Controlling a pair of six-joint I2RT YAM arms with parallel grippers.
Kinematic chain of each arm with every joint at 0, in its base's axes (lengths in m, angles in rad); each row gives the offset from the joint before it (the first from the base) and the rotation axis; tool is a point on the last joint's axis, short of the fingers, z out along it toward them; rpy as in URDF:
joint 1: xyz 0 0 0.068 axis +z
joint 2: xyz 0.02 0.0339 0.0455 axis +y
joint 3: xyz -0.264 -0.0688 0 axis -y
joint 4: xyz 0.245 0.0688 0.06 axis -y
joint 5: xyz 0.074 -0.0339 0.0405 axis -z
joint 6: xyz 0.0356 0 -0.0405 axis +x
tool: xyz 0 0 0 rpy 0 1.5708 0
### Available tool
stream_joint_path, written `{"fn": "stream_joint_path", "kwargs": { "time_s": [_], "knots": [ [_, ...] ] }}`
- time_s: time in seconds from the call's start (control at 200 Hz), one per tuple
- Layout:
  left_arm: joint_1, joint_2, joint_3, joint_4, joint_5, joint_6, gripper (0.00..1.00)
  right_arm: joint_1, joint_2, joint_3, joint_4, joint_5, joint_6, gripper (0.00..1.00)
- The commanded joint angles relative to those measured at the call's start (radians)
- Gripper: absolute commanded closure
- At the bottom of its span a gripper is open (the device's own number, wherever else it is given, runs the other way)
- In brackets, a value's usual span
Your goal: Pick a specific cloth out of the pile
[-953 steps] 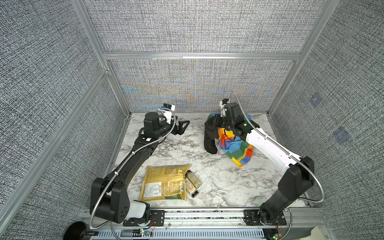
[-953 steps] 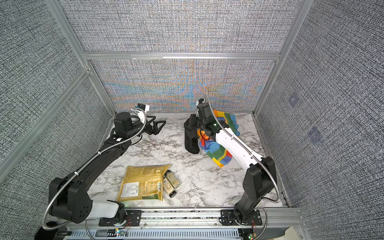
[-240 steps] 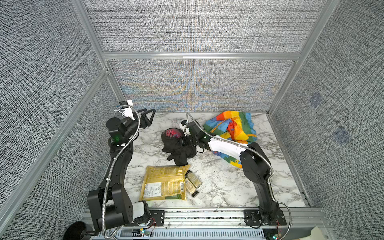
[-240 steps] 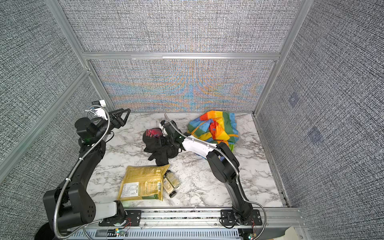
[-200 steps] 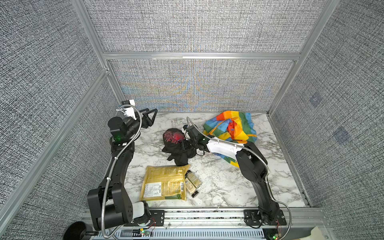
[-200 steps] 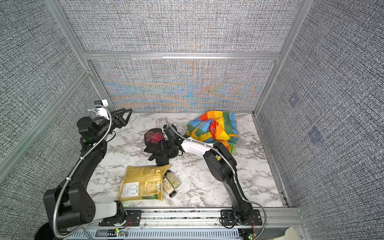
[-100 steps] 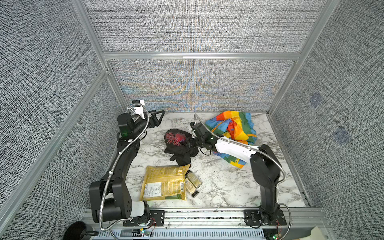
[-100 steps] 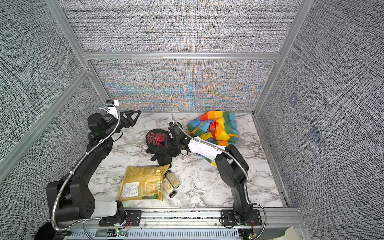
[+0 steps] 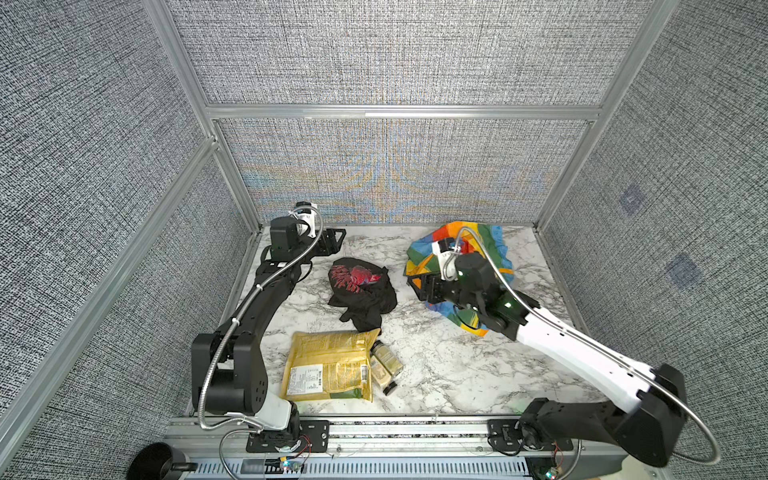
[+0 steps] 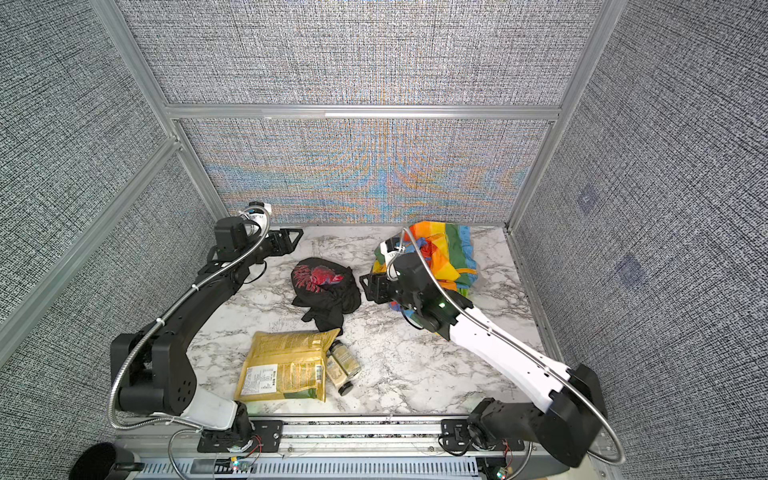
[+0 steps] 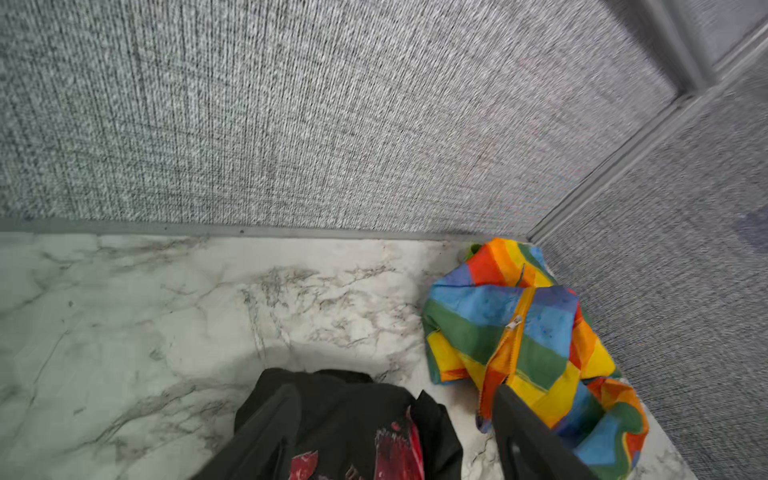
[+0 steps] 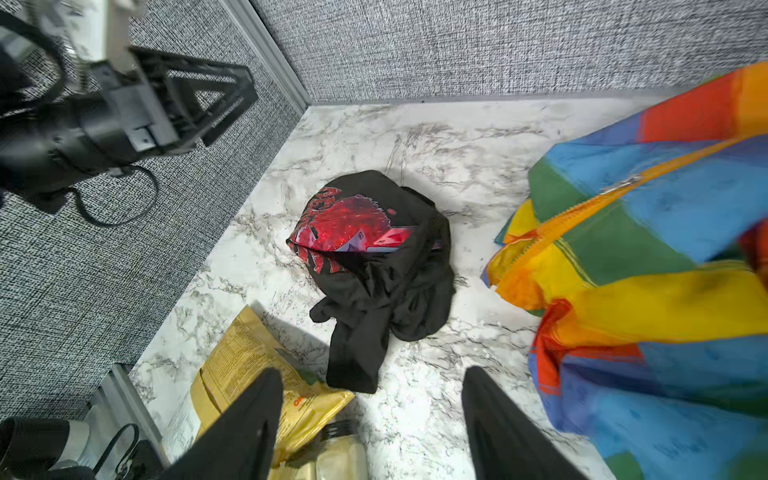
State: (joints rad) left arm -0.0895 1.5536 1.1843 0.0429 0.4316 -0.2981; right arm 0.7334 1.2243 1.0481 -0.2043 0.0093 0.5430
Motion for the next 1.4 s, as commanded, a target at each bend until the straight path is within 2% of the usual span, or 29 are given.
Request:
{"fn": "stream_joint_path", "kwargs": {
  "time_s": [0.0, 0.125, 0.32, 0.635, 0.76, 0.876, 1.116, 1.396],
  "knots": [
    [-0.052, 0.035, 0.037, -0.15, -0.135, 0.059, 0.27, -0.002, -0.097, -0.045, -0.047, 0.073, -0.026, 0.25],
    [-0.134, 0.055, 0.004, -0.159, -0.218, 0.057, 0.29, -0.005, -0.218, -0.095, -0.086, 0.119, -0.03, 0.25],
    [-0.21, 0.048, -0.111, -0.109, -0.286, -0.036, 0.29, -0.013, -0.351, -0.179, -0.098, 0.143, -0.027, 0.24],
    [-0.324, 0.061, -0.218, -0.094, -0.34, -0.128, 0.31, -0.025, -0.382, -0.215, -0.134, 0.155, -0.055, 0.24],
    [-0.346, 0.12, -0.222, -0.08, -0.346, -0.156, 0.3, -0.026, -0.382, -0.231, -0.13, 0.152, -0.044, 0.24],
    [-0.383, 0.199, -0.194, -0.095, -0.393, -0.159, 0.25, -0.026, -0.389, -0.234, -0.141, 0.156, -0.041, 0.24],
    [-0.388, 0.304, -0.159, -0.092, -0.479, -0.199, 0.16, -0.026, -0.425, -0.239, -0.174, 0.177, -0.032, 0.24],
    [-0.305, 0.375, -0.055, -0.13, -0.506, -0.156, 0.15, -0.026, -0.43, -0.246, -0.185, 0.185, -0.028, 0.24]
  ]
}}
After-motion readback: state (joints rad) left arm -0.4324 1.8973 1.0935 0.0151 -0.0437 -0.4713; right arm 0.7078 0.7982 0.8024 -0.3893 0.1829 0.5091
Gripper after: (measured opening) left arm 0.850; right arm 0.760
